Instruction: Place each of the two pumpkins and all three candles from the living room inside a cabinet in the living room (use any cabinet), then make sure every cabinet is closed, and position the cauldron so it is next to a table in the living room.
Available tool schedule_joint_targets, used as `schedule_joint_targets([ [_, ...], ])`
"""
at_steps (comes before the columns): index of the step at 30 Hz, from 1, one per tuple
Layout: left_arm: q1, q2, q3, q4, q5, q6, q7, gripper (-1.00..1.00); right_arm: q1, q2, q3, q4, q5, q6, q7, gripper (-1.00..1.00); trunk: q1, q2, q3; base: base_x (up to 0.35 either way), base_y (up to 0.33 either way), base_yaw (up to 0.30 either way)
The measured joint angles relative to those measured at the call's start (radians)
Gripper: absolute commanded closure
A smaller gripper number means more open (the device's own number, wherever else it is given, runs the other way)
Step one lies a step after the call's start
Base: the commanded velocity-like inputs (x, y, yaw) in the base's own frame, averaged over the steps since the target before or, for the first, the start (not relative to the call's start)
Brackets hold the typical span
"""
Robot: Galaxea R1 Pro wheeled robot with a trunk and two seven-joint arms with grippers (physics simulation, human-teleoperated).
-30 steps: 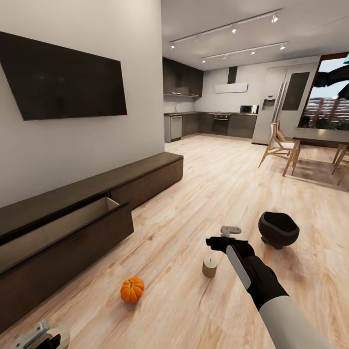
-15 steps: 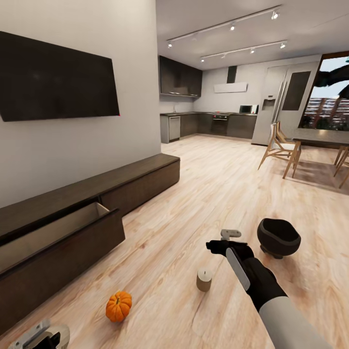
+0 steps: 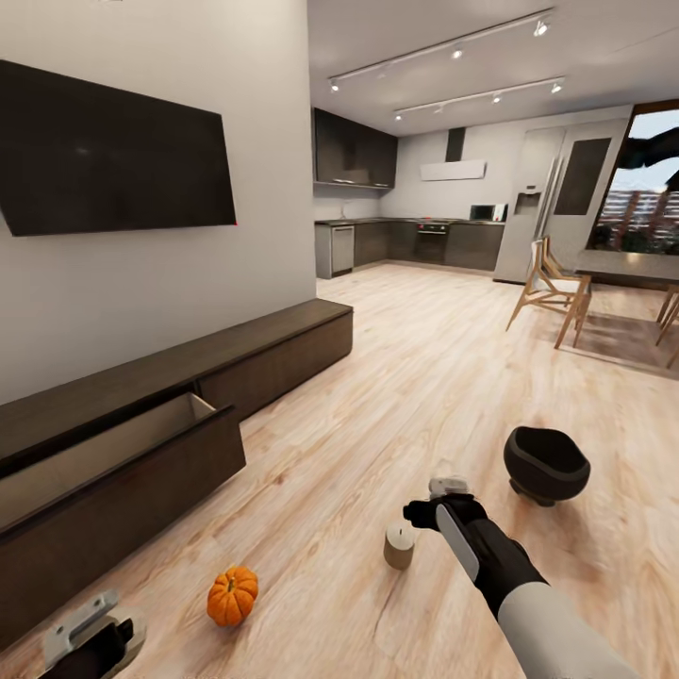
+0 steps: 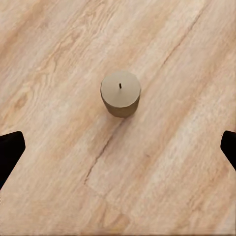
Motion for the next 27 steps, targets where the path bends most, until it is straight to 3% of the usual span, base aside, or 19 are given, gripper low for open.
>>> schedule_joint_targets([
  [1, 0.024, -0.004, 0.016, 0.0, -0.005, -0.014, 0.004, 1.0, -0.001, 0.0, -0.002, 0.026, 0.0, -0.002, 0.0, -1.0, 0.0, 0.0, 0.0, 0.0, 0.0, 0.151],
  [7, 0.045, -0.013, 0.02, 0.002, 0.005, -0.045, 0.008, 1.0, -0.001, 0.0, -0.002, 0.036, 0.002, -0.002, 0.0, -1.0, 0.0, 0.0, 0.002, 0.036, -0.02, 0.159],
  [11, 0.065, -0.011, 0.033, 0.002, 0.008, -0.073, 0.011, 1.0, -0.001, -0.001, -0.002, 0.036, 0.005, -0.003, 0.0, -1.0, -0.001, 0.0, 0.004, 0.259, -0.139, 0.153],
  [12, 0.072, -0.011, 0.06, 0.002, 0.005, -0.081, 0.011, 1.0, -0.001, -0.001, -0.002, 0.036, 0.005, -0.004, 0.0, -1.0, -0.001, 0.0, 0.004, 0.297, -0.157, 0.152],
  [21, 0.085, -0.012, 0.076, 0.001, 0.013, -0.09, 0.01, 1.0, 0.0, 0.0, -0.003, 0.037, 0.004, -0.008, -0.002, -1.0, -0.001, 0.0, 0.006, 0.303, -0.186, 0.058],
  [27, 0.097, -0.015, 0.116, 0.0, 0.015, -0.091, 0.006, 1.0, -0.002, 0.0, -0.004, 0.063, 0.003, -0.007, -0.008, -1.0, -0.001, 0.0, 0.007, 0.312, -0.116, 0.005],
])
